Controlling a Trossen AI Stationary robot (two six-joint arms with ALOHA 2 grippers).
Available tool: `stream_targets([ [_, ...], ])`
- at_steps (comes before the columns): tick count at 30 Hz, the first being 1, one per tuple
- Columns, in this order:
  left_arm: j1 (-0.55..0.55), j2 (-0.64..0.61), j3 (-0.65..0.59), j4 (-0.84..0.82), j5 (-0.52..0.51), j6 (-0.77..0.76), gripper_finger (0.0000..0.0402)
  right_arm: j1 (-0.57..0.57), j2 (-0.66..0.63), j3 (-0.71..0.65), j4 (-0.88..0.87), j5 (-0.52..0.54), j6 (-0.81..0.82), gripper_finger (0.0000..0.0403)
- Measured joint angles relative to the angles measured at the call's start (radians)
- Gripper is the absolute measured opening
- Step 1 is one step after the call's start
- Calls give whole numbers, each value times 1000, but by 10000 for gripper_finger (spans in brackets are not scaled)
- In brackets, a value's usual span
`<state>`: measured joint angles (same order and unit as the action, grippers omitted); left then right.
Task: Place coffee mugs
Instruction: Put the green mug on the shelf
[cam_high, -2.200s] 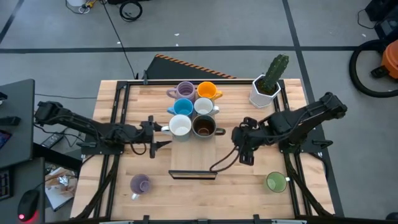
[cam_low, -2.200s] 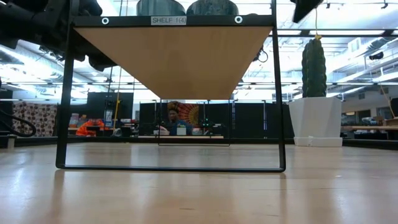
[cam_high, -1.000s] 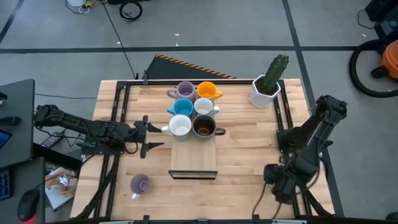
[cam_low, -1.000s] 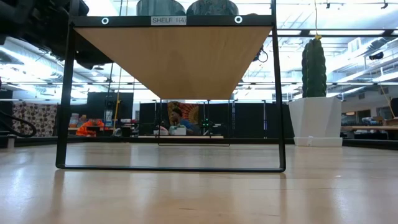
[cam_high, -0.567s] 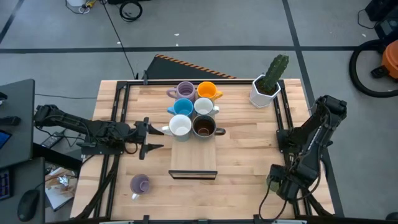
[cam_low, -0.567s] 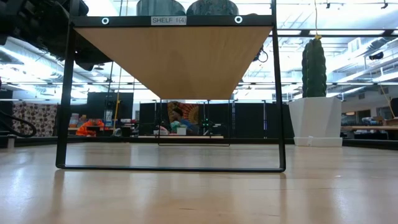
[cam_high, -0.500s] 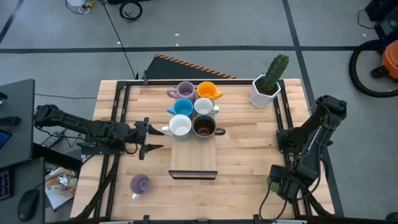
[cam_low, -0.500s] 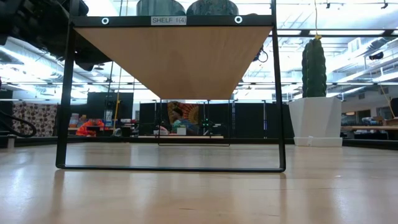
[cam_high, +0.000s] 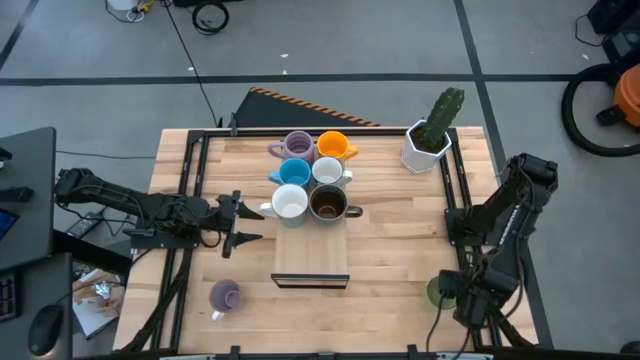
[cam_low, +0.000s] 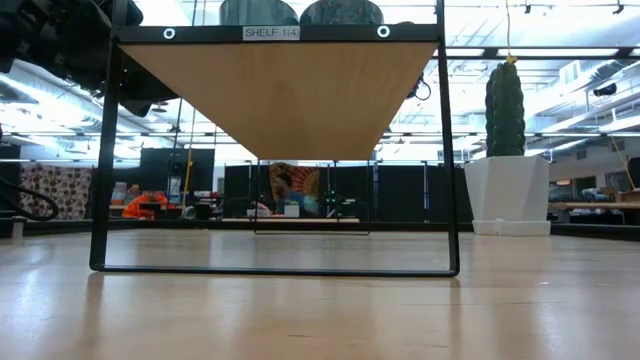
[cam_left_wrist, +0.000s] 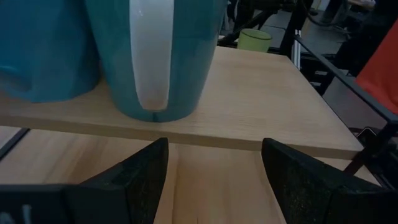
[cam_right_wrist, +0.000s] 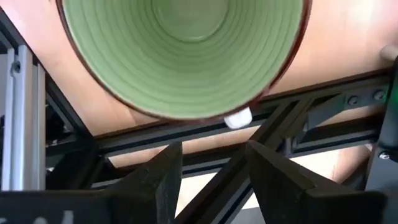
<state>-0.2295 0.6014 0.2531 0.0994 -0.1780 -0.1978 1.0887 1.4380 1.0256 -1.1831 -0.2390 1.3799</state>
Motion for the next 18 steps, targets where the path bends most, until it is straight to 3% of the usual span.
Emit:
stream_targets([
  [6, 0, 0, 0, 0, 0, 0, 265, 59, 0, 0, 8, 102, 64, 183],
  [18, 0, 0, 0, 0, 0, -1, 265, 26, 0, 1, 37, 228, 57, 183],
])
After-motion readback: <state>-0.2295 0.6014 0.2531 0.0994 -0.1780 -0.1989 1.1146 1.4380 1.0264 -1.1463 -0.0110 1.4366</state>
